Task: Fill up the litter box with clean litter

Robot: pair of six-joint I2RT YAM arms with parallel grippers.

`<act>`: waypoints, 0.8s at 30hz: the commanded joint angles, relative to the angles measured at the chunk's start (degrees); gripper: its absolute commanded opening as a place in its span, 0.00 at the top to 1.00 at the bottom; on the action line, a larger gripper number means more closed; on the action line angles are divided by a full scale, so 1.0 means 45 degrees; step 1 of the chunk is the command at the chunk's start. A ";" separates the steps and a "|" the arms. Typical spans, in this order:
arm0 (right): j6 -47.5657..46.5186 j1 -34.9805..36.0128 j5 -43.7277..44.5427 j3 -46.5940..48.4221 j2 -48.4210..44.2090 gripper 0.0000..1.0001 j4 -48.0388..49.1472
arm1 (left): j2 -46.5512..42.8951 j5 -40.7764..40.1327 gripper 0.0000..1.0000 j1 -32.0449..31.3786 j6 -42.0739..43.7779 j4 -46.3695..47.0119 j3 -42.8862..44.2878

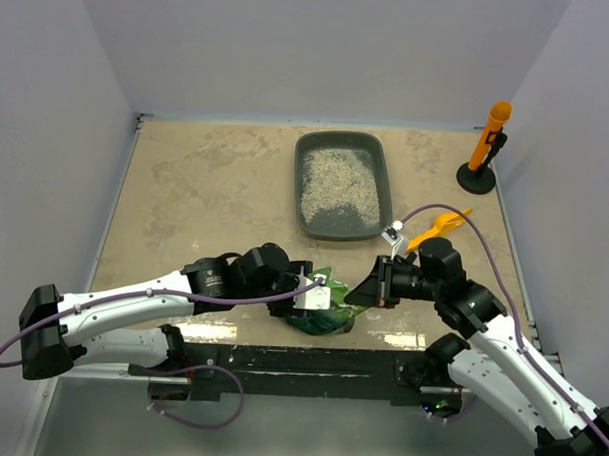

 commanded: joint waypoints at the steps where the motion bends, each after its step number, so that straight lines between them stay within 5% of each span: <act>1: -0.0286 -0.0124 0.0185 0.0926 -0.0460 1.00 -0.0320 | 0.0316 0.1069 0.36 -0.0069 -0.0473 -0.0676 0.0049; 4: -0.0539 -0.0124 0.0361 0.1063 -0.0520 1.00 -0.0690 | 0.0354 0.1109 0.42 -0.0069 -0.0454 -0.0675 0.0068; 7: -0.0966 -0.0124 0.0750 0.1374 -0.0559 0.95 -0.1158 | 0.0627 0.1440 0.61 -0.0069 -0.0375 -0.0870 0.0282; 8: -0.1162 -0.0124 0.0887 0.1704 -0.0559 0.87 -0.1335 | 0.0860 0.1519 0.65 -0.0069 -0.0395 -0.0987 0.0399; 9: -0.1628 -0.0124 0.1236 0.1901 -0.0520 0.66 -0.1762 | 0.0959 0.1616 0.71 -0.0069 -0.0453 -0.1046 0.0574; 12: -0.2877 -0.0144 0.2639 0.3169 -0.0189 0.45 -0.2991 | 0.1272 0.1773 0.76 -0.0069 -0.0492 -0.1202 0.0790; 18: -0.4754 -0.0124 0.4130 0.5572 -0.0032 0.34 -0.3253 | 0.1761 0.2144 0.76 -0.0069 -0.0668 -0.1652 0.1240; 24: -0.6707 -0.0124 0.2005 0.6258 0.0591 0.33 -0.3464 | 0.1664 0.2163 0.76 0.0223 -0.0747 -0.1984 0.1630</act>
